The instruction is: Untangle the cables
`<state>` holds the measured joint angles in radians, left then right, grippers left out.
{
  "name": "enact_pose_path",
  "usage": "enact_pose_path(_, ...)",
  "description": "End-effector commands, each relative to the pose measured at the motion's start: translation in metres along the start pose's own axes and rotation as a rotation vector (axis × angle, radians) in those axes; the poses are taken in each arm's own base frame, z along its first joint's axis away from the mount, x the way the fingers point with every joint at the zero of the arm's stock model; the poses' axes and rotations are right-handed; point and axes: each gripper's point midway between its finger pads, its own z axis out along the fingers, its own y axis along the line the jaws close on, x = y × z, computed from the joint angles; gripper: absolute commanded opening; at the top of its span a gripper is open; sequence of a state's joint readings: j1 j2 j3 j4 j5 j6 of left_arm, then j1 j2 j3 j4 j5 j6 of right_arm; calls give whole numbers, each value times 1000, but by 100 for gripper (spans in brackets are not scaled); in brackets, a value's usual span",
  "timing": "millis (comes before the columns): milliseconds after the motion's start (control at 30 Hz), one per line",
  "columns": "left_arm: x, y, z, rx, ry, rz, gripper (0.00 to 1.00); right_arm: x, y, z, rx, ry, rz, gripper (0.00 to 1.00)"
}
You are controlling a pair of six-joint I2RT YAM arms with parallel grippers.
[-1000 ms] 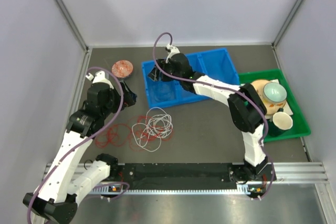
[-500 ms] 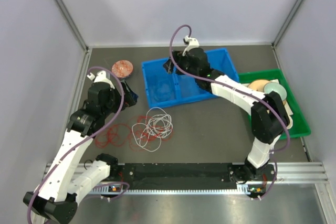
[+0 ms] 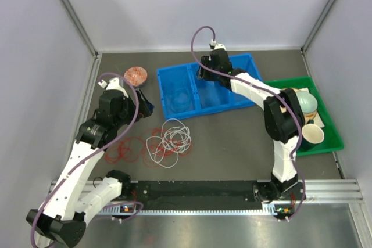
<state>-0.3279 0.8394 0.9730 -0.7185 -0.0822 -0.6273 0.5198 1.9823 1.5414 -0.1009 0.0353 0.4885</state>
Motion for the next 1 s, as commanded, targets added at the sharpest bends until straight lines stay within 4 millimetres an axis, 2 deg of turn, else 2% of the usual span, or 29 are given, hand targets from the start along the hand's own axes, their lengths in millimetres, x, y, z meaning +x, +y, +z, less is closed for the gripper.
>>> enact_pose_path(0, -13, -11, -1, 40, -41, -14, 99, -9, -1, 12, 31, 4, -47, 49)
enact_pose_path(200, -16, -13, 1, 42, -38, -13, 99, -9, -12, 27, 83, -4, -75, 50)
enact_pose_path(567, -12, -12, 6, 35, -26, -18, 99, -12, -17, 57, 111, -34, -81, 51)
enact_pose_path(767, -9, -10, 10, 26, -19, -18, 99, -15, -11, 70, 80, -67, -53, 50)
enact_pose_path(800, -9, -10, 10, 26, -17, -20, 99, -16, -10, 71, 77, -75, -48, 49)
enact_pose_path(933, -9, -10, 9, 34, -21, -23, 99, -22, -7, 71, 56, -116, -29, 31)
enact_pose_path(967, -8, -9, 9, 28, -21, -21, 99, -19, -8, 68, 57, -110, -29, 29)
